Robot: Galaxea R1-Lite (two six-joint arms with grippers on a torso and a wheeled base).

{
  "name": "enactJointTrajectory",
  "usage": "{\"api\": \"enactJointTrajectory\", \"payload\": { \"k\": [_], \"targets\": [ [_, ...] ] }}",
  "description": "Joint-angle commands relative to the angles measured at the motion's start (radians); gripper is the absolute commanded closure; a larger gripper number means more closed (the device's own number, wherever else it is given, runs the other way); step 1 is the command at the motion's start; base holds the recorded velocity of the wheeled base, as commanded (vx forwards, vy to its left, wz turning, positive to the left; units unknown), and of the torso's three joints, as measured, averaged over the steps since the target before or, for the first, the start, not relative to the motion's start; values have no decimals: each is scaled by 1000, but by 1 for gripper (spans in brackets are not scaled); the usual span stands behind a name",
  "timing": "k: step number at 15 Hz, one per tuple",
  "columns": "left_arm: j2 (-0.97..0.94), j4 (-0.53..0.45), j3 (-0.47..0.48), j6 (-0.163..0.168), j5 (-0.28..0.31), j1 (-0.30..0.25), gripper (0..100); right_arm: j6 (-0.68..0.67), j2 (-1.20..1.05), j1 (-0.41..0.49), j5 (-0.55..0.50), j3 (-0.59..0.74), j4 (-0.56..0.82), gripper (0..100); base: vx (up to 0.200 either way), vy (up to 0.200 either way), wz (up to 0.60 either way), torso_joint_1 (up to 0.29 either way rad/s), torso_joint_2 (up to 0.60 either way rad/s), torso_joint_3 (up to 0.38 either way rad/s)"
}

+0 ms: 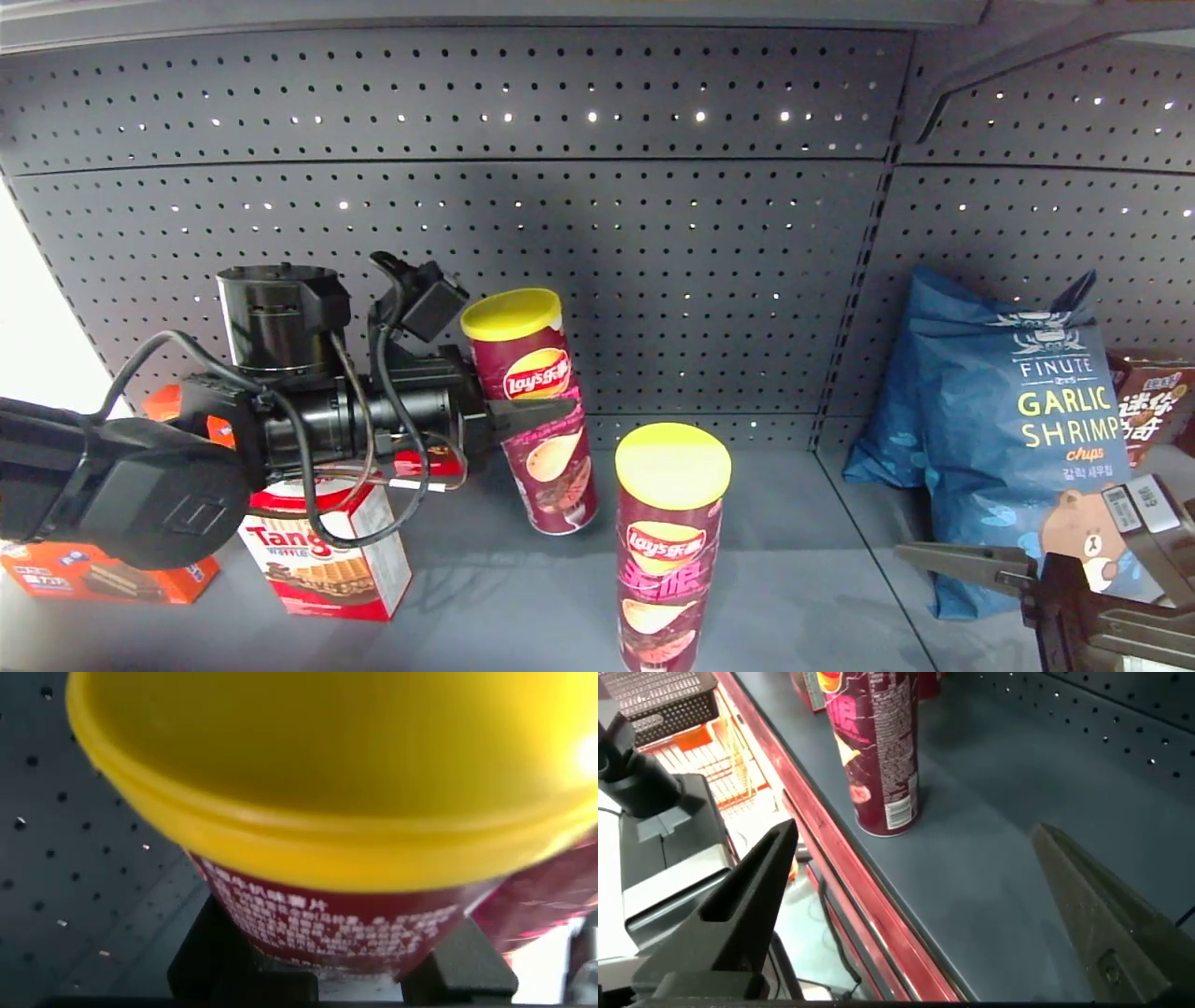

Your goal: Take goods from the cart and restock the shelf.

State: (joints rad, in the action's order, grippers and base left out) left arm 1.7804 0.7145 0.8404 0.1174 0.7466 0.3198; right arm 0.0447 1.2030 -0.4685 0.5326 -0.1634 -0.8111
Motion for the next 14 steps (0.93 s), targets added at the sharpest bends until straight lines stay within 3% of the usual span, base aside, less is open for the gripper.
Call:
{"api": "enactJointTrajectory", "payload": {
  "k": [1,14],
  "targets": [
    [50,-1,23,27,0,12,100,0,-2,5,1,1,0,0,0,0,0,0,0,0],
    [310,0,302,37,2,44,100,-29,-3,5,6,-4,-7,0,0,0,0,0,0,0]
  ]
}}
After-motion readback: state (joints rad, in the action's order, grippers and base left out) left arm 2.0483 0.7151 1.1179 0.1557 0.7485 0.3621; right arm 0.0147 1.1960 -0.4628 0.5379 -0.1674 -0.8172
